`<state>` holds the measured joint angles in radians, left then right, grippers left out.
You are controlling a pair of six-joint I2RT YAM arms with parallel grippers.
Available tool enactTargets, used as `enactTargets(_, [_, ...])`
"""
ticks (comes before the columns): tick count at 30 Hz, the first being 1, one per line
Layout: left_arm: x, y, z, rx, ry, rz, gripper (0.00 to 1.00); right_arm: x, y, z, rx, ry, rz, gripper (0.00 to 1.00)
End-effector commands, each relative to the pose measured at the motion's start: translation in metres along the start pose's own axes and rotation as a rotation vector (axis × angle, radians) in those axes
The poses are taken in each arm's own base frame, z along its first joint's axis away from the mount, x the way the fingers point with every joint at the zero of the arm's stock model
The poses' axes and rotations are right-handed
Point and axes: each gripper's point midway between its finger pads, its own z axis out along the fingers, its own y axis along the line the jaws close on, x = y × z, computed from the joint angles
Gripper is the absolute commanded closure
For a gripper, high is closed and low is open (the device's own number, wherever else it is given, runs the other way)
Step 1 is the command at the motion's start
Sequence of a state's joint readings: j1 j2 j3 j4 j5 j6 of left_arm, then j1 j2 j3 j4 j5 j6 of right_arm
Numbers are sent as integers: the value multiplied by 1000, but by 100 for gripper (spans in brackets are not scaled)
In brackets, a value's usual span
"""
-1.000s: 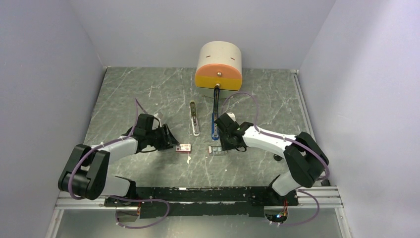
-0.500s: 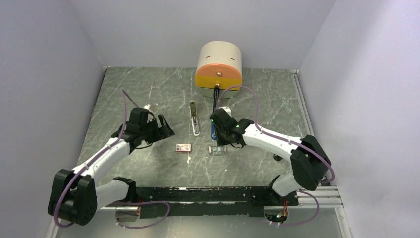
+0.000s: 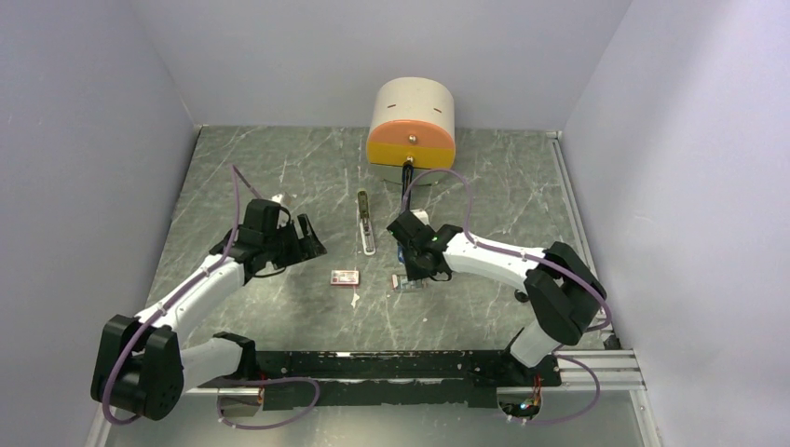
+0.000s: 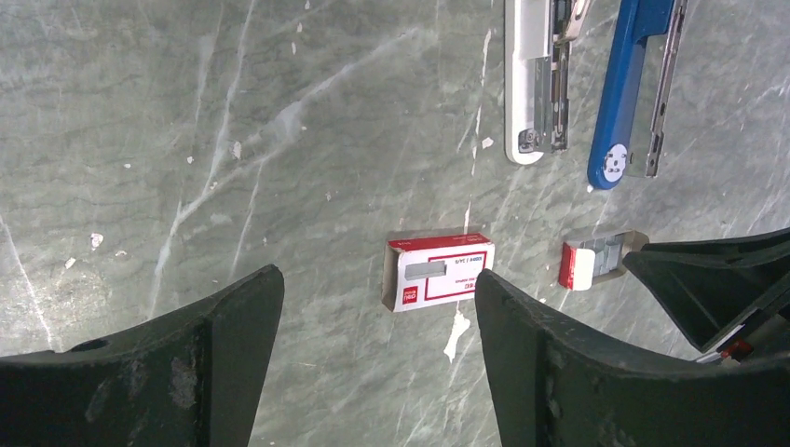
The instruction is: Load the staples into the stapler
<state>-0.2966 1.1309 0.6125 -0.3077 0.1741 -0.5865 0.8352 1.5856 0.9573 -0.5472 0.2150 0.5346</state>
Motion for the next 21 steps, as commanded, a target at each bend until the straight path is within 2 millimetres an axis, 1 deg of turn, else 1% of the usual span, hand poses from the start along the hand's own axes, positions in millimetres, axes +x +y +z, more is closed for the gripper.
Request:
enactTargets(1, [1,-6,0,29,16,24,21,-1,5,1,-15,-5,4,77])
enactTargets(4, [1,-5,0,27,15,22,21,0,6,3,-15,-2,1,78])
enactTargets(8, [3,-5,0,25,19,21,21,3,6,7,-8,11,-5,70])
enactTargets(10, [3,-4,1,24,20,21,21,5,5,9,-3,17,-7,68])
enactTargets(21, [4,-4,1,25,23,21,21,9,4,15,11,32,-10,68])
